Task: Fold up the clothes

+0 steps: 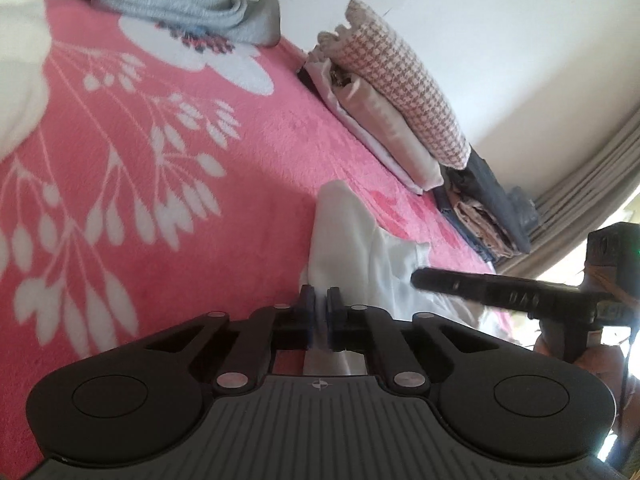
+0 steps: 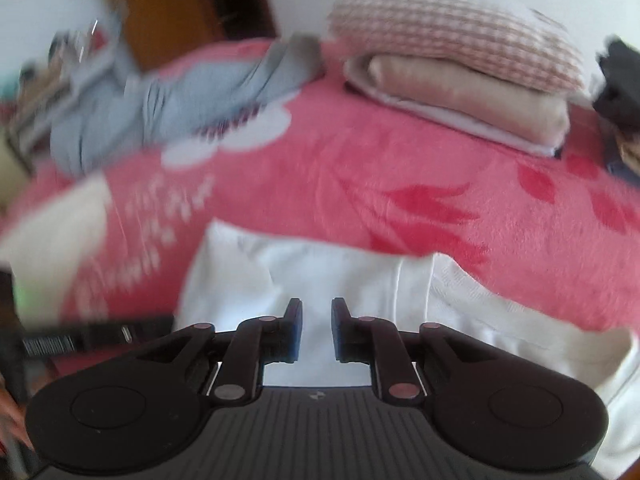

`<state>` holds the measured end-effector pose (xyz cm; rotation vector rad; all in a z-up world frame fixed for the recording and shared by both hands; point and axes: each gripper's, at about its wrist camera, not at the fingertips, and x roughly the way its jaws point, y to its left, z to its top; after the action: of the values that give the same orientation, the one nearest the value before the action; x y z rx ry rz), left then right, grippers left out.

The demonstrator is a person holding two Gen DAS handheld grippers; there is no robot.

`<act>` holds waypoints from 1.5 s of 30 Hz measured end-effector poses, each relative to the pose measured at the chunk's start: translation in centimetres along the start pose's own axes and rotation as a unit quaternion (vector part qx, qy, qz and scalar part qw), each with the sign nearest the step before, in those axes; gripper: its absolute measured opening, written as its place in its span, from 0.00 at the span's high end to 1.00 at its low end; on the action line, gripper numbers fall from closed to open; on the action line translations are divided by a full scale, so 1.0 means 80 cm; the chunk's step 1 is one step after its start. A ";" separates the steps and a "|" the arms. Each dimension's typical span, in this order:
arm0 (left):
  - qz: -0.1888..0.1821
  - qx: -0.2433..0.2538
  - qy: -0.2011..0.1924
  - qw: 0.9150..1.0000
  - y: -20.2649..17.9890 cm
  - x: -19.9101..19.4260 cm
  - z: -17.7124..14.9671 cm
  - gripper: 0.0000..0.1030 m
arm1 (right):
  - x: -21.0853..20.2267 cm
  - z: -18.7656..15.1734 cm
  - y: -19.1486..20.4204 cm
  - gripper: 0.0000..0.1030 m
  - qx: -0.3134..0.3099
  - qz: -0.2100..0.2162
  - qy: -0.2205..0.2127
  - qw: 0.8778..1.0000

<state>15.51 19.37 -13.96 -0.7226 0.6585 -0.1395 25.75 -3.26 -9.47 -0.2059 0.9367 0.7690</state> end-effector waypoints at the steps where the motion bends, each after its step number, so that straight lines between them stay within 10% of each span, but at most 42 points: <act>1: 0.005 0.005 -0.006 1.000 -0.002 -0.001 0.000 0.99 | 0.003 -0.003 0.004 0.73 -0.019 -0.007 0.004 1.000; 6: 0.025 0.007 -0.028 0.999 -0.001 -0.004 0.001 1.00 | 0.025 -0.014 0.026 0.67 -0.096 -0.024 0.034 0.994; 10: 0.045 0.021 -0.037 0.998 -0.006 -0.005 -0.001 1.00 | 0.024 -0.018 0.039 0.98 -0.124 -0.043 0.027 0.991; 16: 0.079 0.049 -0.035 0.995 -0.016 -0.002 -0.007 0.99 | 0.024 -0.024 0.046 0.94 -0.116 -0.107 0.011 0.987; 22: 0.095 0.063 -0.040 0.993 -0.022 -0.001 -0.012 0.98 | -0.011 -0.013 0.082 0.94 -0.121 -0.037 -0.082 0.989; 25: 0.102 0.069 -0.042 0.992 -0.024 0.000 -0.015 0.98 | 0.016 -0.007 0.104 0.94 -0.137 0.005 -0.063 0.989; 34: 0.099 0.089 -0.037 0.990 -0.022 -0.001 -0.015 0.93 | 0.068 0.030 0.049 0.94 0.088 -0.016 -0.065 0.994; 45: 0.046 0.145 -0.027 0.988 -0.060 -0.063 -0.010 0.91 | -0.141 -0.046 -0.037 0.92 0.139 -0.038 -0.075 0.987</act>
<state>11.53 17.00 -8.67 -0.4141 0.6031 -0.1266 21.38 -12.87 -3.29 0.0594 0.8764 0.5674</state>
